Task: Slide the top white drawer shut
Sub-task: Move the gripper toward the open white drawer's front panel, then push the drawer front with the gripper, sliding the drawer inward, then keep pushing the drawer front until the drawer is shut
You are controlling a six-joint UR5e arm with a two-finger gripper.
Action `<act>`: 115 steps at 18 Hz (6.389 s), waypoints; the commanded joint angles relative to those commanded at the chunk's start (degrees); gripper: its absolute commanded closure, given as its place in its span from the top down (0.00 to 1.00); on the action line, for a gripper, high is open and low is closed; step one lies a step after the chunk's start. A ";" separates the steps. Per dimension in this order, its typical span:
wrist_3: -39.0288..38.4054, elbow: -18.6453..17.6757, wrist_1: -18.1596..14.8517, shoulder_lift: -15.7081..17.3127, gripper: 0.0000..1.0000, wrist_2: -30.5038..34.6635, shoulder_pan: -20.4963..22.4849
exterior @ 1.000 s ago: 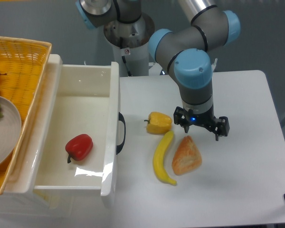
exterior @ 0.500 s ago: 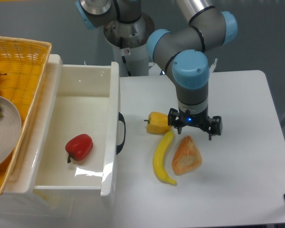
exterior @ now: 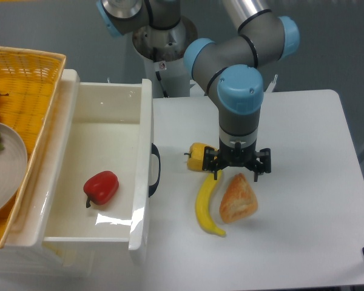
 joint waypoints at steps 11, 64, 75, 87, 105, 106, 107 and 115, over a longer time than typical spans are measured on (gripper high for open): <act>-0.62 -0.79 0.00 -3.43 1.00 -4.47 -2.38; -2.73 -0.62 -3.69 0.35 1.00 -8.61 -6.42; -2.82 -0.35 -5.18 1.22 1.00 -9.14 -7.12; -4.13 -0.44 -7.03 2.11 1.00 -9.05 -8.35; -5.54 -0.44 -10.11 4.48 1.00 -9.14 -9.58; -5.54 -0.44 -10.20 4.48 1.00 -9.14 -9.58; -5.63 -0.44 -10.11 4.48 1.00 -9.14 -9.67; -6.07 -0.35 -10.11 4.48 1.00 -9.32 -10.55</act>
